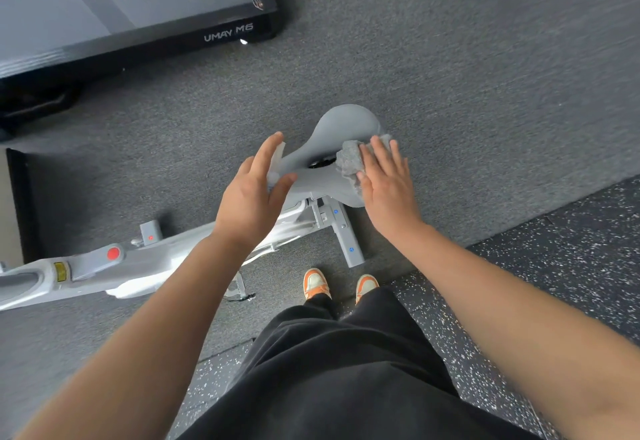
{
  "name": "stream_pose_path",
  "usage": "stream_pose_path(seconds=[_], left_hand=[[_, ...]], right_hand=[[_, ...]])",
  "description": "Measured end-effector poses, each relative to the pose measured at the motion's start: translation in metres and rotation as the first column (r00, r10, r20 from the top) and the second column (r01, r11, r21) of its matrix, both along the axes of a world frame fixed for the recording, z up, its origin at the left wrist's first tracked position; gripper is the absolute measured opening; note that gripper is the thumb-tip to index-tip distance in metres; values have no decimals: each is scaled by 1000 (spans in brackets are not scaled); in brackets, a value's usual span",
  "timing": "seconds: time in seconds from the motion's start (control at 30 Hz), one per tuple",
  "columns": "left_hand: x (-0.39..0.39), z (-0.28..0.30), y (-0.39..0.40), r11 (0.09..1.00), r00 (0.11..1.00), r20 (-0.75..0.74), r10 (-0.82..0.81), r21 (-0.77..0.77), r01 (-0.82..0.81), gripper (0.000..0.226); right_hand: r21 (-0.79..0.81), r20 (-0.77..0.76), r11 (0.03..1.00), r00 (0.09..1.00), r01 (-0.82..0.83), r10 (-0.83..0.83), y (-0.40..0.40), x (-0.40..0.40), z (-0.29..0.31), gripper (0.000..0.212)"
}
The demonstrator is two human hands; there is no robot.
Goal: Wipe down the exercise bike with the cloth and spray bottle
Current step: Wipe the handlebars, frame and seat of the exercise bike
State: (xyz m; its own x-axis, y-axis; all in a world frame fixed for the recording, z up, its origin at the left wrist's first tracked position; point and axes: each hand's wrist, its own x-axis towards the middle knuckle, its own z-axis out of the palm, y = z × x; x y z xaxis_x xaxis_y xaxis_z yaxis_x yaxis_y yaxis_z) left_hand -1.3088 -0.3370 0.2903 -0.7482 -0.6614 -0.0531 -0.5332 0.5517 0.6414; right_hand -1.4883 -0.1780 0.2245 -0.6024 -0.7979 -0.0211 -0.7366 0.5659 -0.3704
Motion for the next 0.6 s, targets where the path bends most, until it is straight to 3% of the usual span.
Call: stream_pose_path(seconds=[0.17,0.47,0.6], left_hand=[[8,-2,-4,999,1000,6,29,-14,-29,56],[15,-6,-3,999,999,4,44,-13,-44,59],[15,-3,0,998,998,8,65,-11,-65,57]], right_hand=[[14,-54,996,994,92,-91,-15,34,-2,48],[36,-88,958,954,-283,286,-50,65,0,54],[28,-67,960,958,-278,279,-32,32,9,58]])
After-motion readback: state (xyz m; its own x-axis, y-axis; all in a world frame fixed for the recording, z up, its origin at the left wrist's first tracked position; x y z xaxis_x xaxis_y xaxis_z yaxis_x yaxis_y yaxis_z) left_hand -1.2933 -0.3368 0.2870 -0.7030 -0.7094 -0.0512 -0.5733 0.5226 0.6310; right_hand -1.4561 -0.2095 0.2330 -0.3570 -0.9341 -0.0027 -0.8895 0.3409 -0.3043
